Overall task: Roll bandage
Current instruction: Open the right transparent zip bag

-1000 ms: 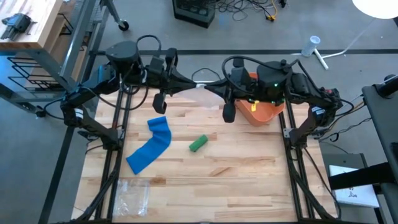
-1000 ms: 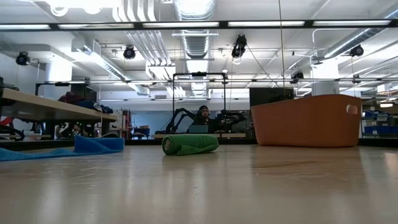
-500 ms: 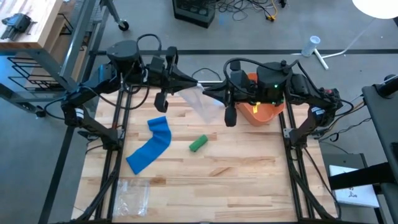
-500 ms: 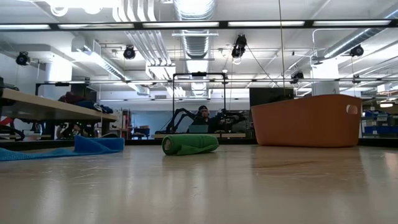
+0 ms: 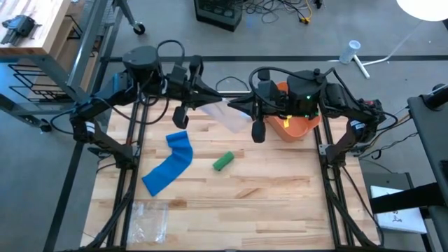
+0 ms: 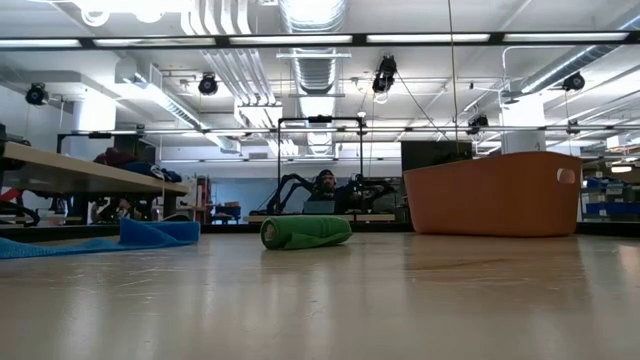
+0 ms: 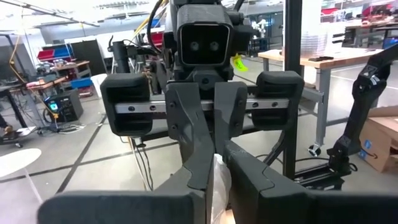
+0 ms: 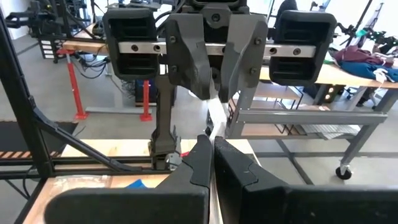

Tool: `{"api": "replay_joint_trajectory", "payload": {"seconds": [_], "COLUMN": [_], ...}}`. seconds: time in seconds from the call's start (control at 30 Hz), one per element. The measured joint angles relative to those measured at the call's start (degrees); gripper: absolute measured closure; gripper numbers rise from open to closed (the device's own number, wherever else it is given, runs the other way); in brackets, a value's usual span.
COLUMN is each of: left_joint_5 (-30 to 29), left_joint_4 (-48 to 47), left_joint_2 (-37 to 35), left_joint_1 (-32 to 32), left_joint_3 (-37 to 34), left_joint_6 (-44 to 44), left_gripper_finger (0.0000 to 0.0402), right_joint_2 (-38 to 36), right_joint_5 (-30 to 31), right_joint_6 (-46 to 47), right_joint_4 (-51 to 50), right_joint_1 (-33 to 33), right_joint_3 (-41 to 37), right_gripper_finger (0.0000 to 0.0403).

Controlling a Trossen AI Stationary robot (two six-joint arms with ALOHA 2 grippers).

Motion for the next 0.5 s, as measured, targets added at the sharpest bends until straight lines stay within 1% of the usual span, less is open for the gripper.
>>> {"api": "replay_joint_trajectory", "payload": {"seconds": [0.3, 0.5], "left_joint_5": [0.5, -3.4], "left_joint_4": [0.1, -0.1], "left_joint_2": [0.1, -1.5], "left_joint_1": [0.1, 0.2], "left_joint_3": [0.0, 0.0], "left_joint_6": [0.6, 3.5], "left_gripper_finger": [0.0378, 0.0358], "right_joint_2": [0.0, 0.0], "right_joint_5": [-0.2, -0.2], "right_joint_6": [0.0, 0.0], "right_joint_4": [0.0, 0.5], "right_joint_1": [0.0, 0.0], "right_joint_3": [0.0, 0.0], "right_gripper_finger": [0.0401, 0.0401]}}
